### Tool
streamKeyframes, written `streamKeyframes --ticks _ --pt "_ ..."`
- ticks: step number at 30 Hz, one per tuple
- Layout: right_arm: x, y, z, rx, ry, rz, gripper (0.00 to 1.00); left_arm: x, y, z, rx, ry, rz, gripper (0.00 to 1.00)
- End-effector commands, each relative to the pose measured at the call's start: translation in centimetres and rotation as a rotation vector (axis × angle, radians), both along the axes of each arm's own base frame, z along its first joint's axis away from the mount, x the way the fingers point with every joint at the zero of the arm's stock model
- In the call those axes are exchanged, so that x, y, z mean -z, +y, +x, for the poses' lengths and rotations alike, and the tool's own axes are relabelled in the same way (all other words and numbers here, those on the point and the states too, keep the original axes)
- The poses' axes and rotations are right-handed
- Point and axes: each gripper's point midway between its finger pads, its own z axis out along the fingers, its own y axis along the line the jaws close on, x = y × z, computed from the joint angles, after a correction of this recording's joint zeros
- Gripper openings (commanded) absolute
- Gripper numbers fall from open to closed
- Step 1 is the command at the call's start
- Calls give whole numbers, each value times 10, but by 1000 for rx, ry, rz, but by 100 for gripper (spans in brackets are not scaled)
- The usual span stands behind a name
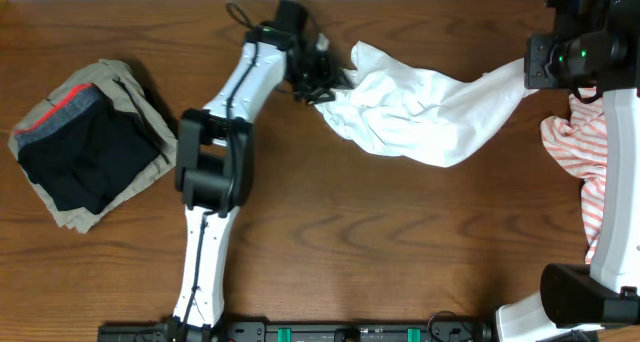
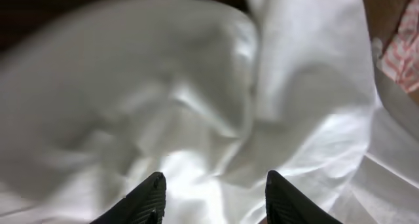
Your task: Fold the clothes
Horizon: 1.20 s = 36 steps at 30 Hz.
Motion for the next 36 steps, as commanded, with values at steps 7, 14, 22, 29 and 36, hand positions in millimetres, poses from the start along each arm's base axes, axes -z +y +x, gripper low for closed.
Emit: streamKeyframes --ticks 7,14,22,29,36 --pt "1 2 1 -20 4 -11 1 -7 -25 -7 74 -62 -9 49" --pt "1 2 0 -20 8 -11 1 -8 -43 -16 111 -69 -12 50" --pt "2 3 -1 -20 11 -11 1 -15 -55 -5 94 -120 -42 49" --pt "2 3 -1 -20 12 -11 1 -25 -64 10 97 -212 -81 50" --pt "2 3 -1 -20 12 -11 1 -25 -67 15 92 -240 -74 50"
